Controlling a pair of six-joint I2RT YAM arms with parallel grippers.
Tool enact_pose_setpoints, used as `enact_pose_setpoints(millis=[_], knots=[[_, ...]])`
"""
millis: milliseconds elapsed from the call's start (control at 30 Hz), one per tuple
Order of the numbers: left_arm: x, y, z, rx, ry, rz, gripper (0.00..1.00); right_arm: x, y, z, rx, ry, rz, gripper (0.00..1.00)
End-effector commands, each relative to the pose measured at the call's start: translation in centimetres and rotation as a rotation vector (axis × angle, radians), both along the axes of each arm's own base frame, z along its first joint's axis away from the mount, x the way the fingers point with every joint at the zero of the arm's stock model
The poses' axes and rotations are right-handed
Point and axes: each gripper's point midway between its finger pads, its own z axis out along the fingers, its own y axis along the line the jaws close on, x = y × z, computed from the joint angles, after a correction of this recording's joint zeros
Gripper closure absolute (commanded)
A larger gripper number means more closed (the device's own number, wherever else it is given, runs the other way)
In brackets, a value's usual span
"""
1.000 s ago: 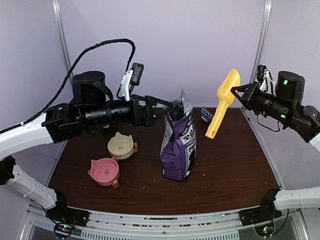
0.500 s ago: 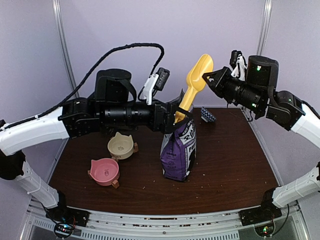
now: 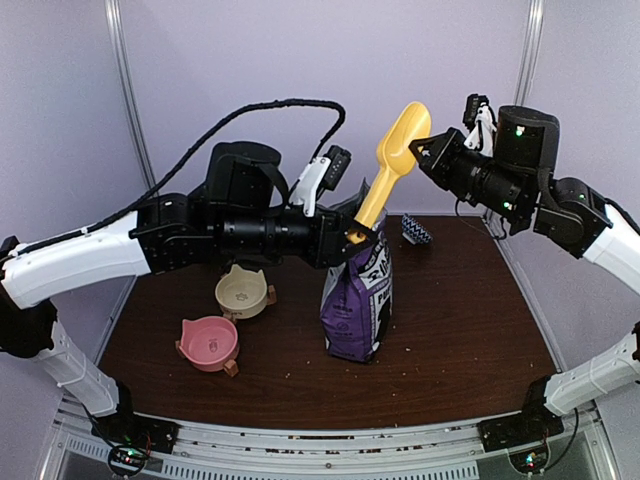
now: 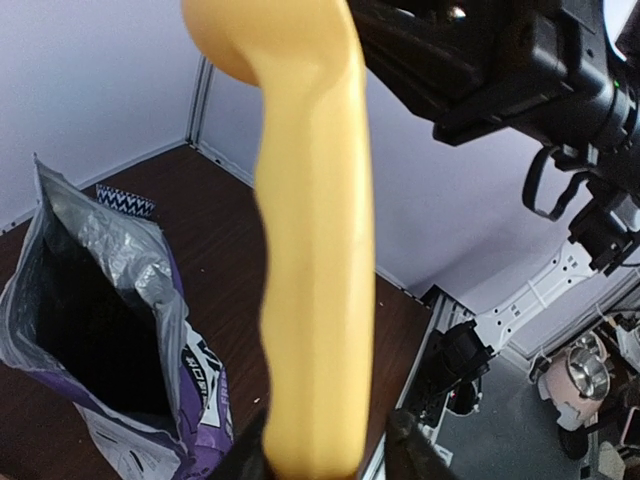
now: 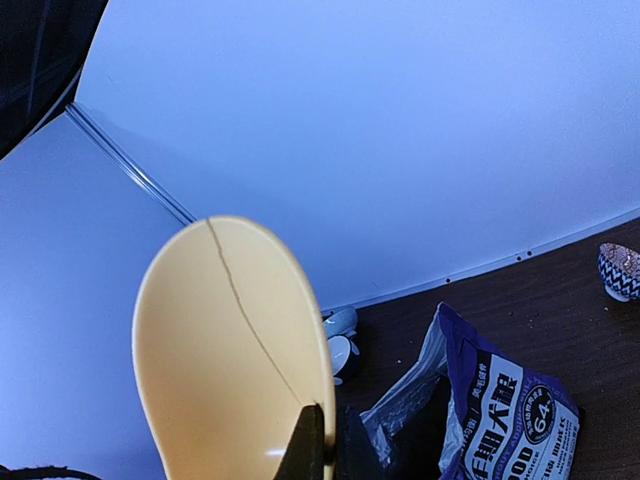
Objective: Serve the pet food
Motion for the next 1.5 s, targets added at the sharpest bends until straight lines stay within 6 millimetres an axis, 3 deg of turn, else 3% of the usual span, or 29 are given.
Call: enact_pose_setpoints(millis=[0, 100, 267, 367, 433, 533, 667, 800, 967, 1167, 1467], knots=[[0.3, -0.3, 2.6, -0.059, -0.053, 0.002, 0.70, -0.5, -0.9, 1.7, 0.008, -0.028, -0.019, 1.00], [0.4, -0.4, 2.8, -0.060, -0.056, 0.000, 0.72, -0.6, -0.9, 1.7, 0.004, -0.028, -0.017, 1.00], [0.2, -0.5, 2.7, -0.057, -0.049, -0.009, 0.87, -0.6, -0.6, 1.5, 0.002, -0.029, -0.001, 1.00], [-0.1, -0.4, 2.7, -0.060, -0.037, -0.019, 0.94, -0.9, -0.1, 1.3, -0.030, -0.040, 0.032, 0.80], [-0.3, 0.0, 2.6, -0.059, -0.031, -0.025, 0.97, -1.2, -0.2, 1.0, -0.072, -0.050, 0.053, 0.56], [-0.8, 1.1, 2.2, -0.041, -0.016, -0.036, 0.97, -2.1, -0.7, 0.2, -0.164, -0.068, 0.086, 0.32], [-2.0, 3.2, 1.7, -0.006, 0.012, -0.079, 0.98, -4.1, -2.0, -0.5, -0.280, -0.098, 0.165, 0.13], [-4.3, 5.2, 0.3, 0.059, 0.032, -0.181, 0.98, -6.7, -2.8, -0.8, -0.380, -0.130, 0.300, 0.03], [-8.0, 7.5, -1.7, 0.139, 0.058, -0.349, 0.98, -9.8, -2.1, -2.0, -0.458, -0.118, 0.521, 0.07], [-9.7, 9.6, -3.9, 0.263, 0.083, -0.434, 0.98, -13.2, 0.0, -1.4, -0.410, -0.140, 0.752, 0.16], [-11.2, 9.6, -5.1, 0.288, 0.115, -0.534, 0.98, -12.9, 1.2, -3.3, -0.506, -0.089, 0.822, 0.41]])
